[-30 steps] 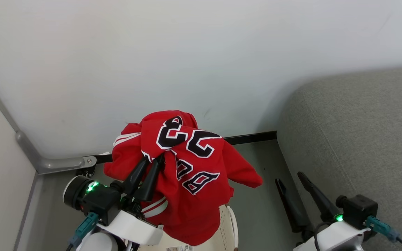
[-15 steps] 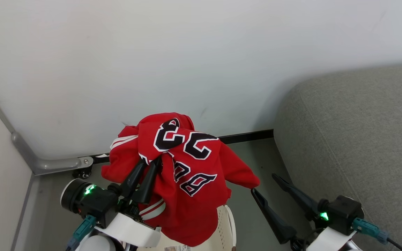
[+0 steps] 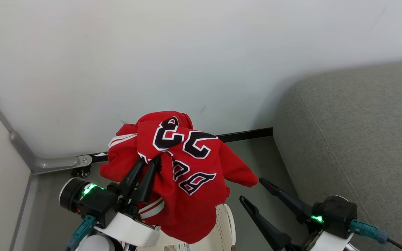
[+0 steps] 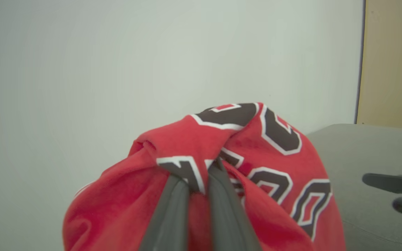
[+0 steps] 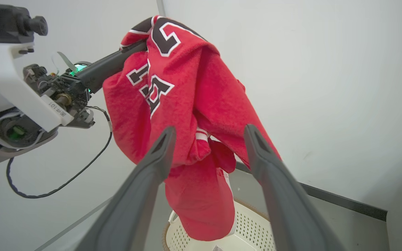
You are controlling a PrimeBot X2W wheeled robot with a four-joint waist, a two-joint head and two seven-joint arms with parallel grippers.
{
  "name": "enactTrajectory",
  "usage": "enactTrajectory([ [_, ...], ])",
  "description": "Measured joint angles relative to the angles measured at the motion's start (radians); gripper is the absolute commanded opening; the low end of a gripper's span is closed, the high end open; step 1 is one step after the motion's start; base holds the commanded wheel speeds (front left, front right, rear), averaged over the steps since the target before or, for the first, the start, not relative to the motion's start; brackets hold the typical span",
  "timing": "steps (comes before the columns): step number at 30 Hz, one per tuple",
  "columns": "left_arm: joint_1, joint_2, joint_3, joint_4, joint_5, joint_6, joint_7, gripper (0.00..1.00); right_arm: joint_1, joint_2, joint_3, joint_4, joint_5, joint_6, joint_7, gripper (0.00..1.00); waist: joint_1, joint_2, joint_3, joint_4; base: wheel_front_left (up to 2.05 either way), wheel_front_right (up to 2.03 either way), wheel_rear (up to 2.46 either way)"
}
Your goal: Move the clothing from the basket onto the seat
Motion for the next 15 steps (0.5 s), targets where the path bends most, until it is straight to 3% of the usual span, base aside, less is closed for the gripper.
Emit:
enactTrajectory([
  [15,-0.001,0.001,-0.034,-0.050,0.025,-0.001,-0.001,0.00,-0.063,-0.030,0.030,-0.035,0.033,0.000,0.000,1.00,0.0000,0.0000,0.001,0.009,0.00,0.00,0.00],
])
